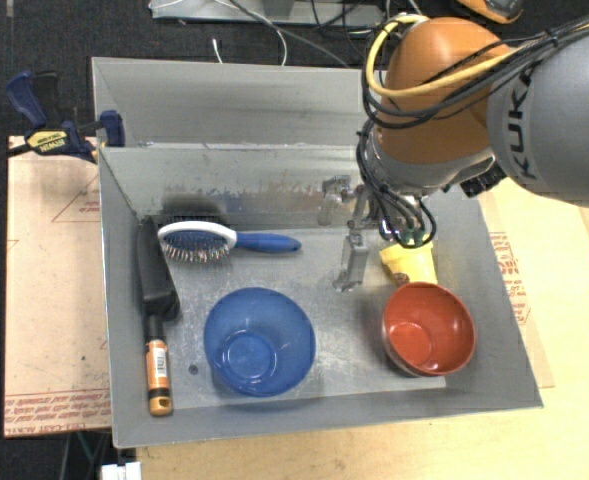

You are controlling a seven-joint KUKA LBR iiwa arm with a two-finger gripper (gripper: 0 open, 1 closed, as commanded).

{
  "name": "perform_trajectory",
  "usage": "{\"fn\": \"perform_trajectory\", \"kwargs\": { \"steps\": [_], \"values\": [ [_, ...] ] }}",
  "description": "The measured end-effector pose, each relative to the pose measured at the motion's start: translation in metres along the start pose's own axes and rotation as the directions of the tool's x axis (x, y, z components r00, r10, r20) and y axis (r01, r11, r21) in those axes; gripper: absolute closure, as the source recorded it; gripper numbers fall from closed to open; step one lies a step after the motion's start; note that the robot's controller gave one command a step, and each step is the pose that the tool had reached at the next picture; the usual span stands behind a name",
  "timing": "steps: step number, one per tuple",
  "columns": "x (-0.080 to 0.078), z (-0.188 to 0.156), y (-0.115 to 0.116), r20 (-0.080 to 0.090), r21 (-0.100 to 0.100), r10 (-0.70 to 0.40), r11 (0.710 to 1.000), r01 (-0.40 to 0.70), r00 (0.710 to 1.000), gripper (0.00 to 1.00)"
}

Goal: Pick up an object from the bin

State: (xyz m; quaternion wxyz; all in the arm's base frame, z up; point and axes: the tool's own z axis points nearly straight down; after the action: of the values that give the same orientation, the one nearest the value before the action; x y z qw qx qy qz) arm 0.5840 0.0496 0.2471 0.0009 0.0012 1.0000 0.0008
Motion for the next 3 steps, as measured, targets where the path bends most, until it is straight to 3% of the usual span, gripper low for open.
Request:
{"fn": "perform_trajectory", "kwargs": {
  "steps": [1, 2, 3],
  "values": [
    [0.000, 0.000, 0.000, 0.000, 0.000, 0.000, 1.000, 0.000, 1.000, 0.00],
    [0.033, 0.091, 0.037, -0.003, -0.001, -0.096, 0.995, 0.096, 0.995, 0.00],
    [0.014, 0.097, 0.055, 0.016, 0.000, -0.105, 0.994, 0.105, 0.994, 0.00]
  ]
}}
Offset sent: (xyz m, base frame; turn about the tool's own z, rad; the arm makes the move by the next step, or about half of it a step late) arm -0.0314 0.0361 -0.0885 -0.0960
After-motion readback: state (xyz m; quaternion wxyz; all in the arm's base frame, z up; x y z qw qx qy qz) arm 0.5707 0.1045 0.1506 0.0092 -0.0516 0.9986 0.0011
